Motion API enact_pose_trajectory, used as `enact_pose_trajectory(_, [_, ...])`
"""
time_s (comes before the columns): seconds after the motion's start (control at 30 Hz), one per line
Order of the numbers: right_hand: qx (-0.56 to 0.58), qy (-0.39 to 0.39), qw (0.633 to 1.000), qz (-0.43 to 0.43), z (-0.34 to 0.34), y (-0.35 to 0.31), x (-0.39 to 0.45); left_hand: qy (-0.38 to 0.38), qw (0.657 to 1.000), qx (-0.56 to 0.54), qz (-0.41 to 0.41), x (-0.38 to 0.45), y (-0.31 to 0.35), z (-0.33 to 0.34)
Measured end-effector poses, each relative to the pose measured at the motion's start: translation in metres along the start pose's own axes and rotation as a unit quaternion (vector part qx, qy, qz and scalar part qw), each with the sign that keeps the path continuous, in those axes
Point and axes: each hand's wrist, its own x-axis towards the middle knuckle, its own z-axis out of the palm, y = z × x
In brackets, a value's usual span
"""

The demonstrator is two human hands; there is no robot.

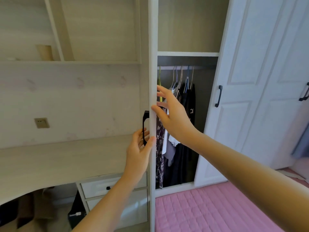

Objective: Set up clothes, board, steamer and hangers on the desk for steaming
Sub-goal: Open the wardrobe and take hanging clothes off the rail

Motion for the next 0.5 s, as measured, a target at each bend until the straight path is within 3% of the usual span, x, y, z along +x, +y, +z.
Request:
enact_pose_trajectory(0.27, [0.020,-0.033,0.999,0.017,-0.017,0.008,-0.006,0.033,0.999,0.020,-0.017,-0.008,0.010,0.007])
enact_pose_trajectory(0.5, [-0.042,-0.052,0.997,0.037,-0.059,0.044,-0.019,0.157,0.966,0.157,0.135,-0.016,0.026,0.031])
